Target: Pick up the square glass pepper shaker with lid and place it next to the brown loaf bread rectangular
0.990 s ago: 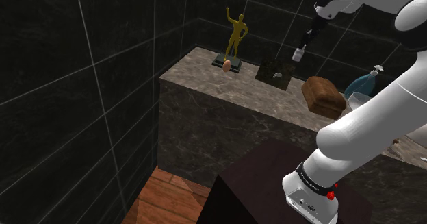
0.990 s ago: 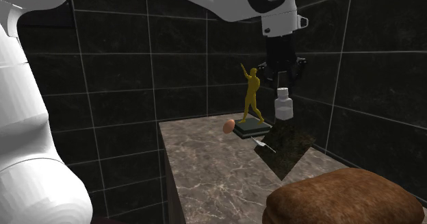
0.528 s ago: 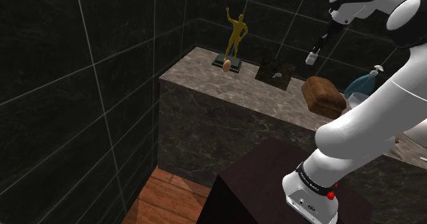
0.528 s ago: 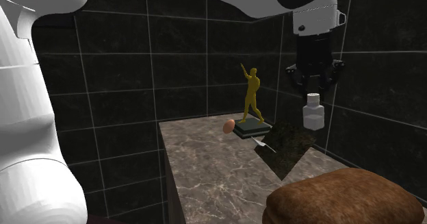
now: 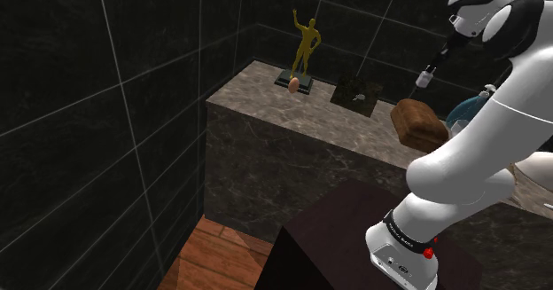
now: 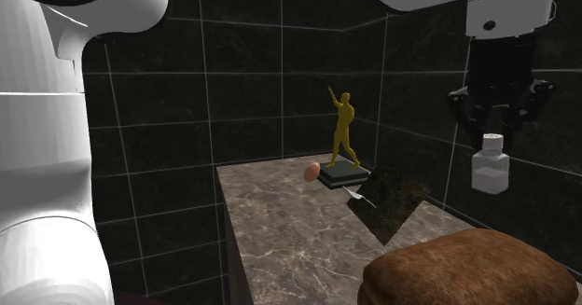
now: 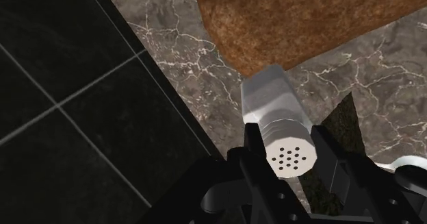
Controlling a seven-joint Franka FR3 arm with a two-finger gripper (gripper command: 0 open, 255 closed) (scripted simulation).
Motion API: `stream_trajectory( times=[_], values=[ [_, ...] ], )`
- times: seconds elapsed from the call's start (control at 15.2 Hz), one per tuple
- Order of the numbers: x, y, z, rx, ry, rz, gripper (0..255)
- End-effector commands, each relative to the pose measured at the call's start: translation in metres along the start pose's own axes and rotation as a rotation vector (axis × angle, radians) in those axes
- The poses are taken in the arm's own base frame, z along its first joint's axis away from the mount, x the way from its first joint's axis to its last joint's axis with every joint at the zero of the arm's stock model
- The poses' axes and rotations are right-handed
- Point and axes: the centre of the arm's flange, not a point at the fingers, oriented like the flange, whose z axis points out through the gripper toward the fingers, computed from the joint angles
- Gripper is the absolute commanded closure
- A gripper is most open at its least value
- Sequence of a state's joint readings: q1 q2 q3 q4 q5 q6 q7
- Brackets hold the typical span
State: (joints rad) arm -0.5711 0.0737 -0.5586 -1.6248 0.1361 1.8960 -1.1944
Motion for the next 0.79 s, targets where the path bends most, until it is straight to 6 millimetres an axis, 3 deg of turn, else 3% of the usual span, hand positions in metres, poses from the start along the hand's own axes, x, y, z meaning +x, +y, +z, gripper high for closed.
stream_trajectory(
  times=[0.0, 0.73],
  values=[
    [-0.022, 0.02, 0.001, 0.001, 0.001, -0.002, 255],
    [-0.118, 0.128, 0.002, 0.001, 0.001, -0.002, 255]
  ],
)
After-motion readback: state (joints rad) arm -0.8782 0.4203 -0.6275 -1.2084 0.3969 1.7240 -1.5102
